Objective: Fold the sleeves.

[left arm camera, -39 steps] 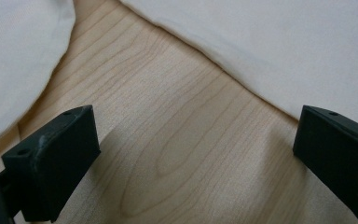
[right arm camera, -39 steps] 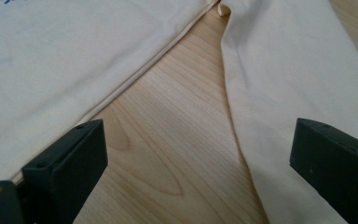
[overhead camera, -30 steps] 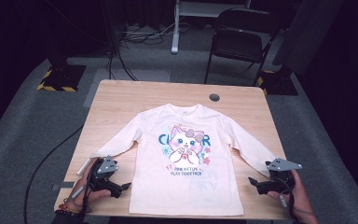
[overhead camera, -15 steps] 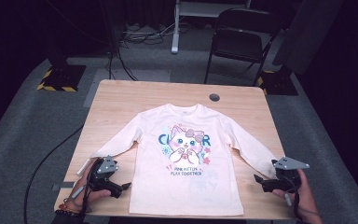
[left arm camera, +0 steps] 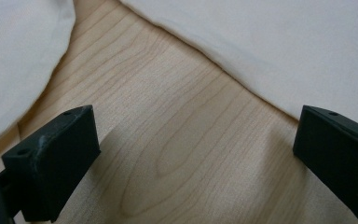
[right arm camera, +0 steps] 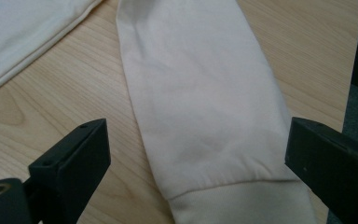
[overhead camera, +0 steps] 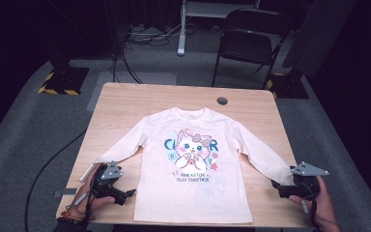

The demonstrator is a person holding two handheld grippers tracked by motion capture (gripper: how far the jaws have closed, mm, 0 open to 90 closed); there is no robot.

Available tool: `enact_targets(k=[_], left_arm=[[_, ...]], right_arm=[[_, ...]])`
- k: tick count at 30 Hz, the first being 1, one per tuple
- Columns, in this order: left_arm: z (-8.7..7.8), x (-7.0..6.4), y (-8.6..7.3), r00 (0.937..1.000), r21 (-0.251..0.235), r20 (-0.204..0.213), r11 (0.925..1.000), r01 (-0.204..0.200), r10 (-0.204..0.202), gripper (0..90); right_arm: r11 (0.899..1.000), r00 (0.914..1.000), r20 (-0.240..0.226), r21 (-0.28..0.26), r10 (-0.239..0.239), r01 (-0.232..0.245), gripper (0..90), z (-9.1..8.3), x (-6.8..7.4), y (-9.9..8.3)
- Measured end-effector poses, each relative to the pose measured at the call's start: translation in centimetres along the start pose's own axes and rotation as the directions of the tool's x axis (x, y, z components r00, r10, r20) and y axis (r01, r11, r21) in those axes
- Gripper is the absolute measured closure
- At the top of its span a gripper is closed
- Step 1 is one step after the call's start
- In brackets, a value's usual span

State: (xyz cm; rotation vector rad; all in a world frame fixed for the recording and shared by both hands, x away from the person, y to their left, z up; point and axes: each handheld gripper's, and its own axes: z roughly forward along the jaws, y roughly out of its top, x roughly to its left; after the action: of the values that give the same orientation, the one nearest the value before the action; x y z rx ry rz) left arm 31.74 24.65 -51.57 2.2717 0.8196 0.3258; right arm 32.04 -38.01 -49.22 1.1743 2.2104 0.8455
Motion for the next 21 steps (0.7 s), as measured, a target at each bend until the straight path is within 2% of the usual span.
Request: enact_targets(k=[4, 13, 21], left_arm=[[0.0, 0.0, 0.0, 1.0000, 0.000, 0.000, 1.0000, 0.000, 0.000, 0.2], [0.0, 0.0, 0.0, 1.0000, 0.000, 0.000, 1.0000, 0.000, 0.000, 0.3], [0.0, 0.0, 0.0, 1.0000, 0.000, 0.000, 1.0000, 0.000, 0.000, 0.3]], right_arm=[[1.000, 0.9999, 0.002, -0.005, 0.014, -0.014, 7.5, -0.1, -0.5, -0.3], [0.996, 0.9964, -0.001, -0.012, 0.085, -0.085, 9.4, 0.2, -2.1, -1.6], [0.989, 0.9891, -0.015, -0.009, 0.147, -0.147, 9.7, 0.6, -2.9, -2.4]])
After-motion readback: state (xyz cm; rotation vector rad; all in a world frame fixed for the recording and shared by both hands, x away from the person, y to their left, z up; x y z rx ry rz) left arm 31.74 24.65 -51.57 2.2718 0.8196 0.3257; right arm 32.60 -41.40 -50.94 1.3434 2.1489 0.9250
